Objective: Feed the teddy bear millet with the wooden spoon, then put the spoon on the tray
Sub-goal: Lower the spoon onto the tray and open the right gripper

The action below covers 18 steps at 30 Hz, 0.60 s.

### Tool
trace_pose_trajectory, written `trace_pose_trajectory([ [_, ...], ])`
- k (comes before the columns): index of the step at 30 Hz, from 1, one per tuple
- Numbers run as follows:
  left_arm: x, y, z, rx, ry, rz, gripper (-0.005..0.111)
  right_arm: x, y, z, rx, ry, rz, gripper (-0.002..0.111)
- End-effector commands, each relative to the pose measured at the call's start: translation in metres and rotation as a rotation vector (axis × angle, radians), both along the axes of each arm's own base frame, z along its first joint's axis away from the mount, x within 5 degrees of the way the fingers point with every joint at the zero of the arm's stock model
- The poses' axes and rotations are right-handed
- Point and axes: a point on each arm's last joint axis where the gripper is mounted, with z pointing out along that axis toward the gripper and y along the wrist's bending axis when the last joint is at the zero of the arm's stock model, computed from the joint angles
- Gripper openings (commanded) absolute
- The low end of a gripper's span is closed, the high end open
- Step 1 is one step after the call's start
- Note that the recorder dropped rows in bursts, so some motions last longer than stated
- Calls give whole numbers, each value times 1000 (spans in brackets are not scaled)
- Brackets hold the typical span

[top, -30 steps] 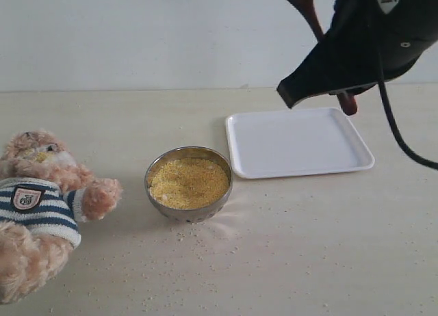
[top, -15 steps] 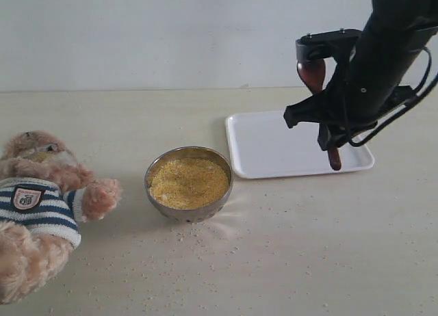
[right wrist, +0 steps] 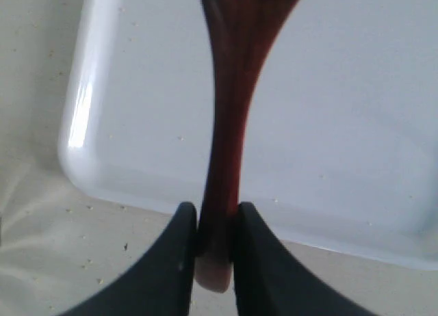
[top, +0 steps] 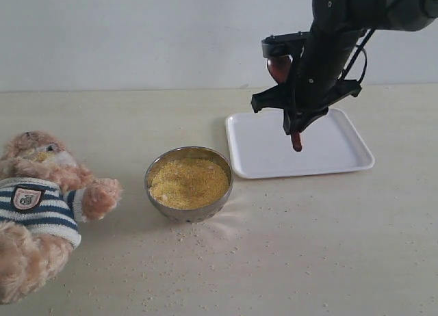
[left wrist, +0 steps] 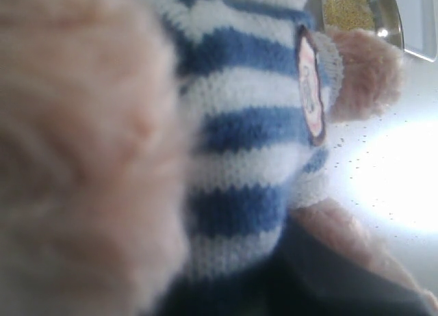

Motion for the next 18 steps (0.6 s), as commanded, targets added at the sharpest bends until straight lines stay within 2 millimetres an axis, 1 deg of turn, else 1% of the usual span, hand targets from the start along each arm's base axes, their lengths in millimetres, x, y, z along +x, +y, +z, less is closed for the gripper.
trace_pose_trajectory([
  [1, 0, -1, 2, -18, -13, 10, 8, 13, -10, -21, -18, 47, -26, 0],
  [5, 0, -1, 2, -18, -13, 10, 8, 21, -25, -35, -25, 74, -62, 0],
  [9, 0, -1, 2, -18, -13, 10, 8, 27, -37, -42, -18, 78, -81, 0],
  [12, 0, -1, 2, -18, -13, 10, 8, 30, -39, -48, -9, 80, -90, 0],
  [18, 0, -1, 2, -18, -13, 10, 8, 33, -38, -62, 11, 88, -100, 0],
])
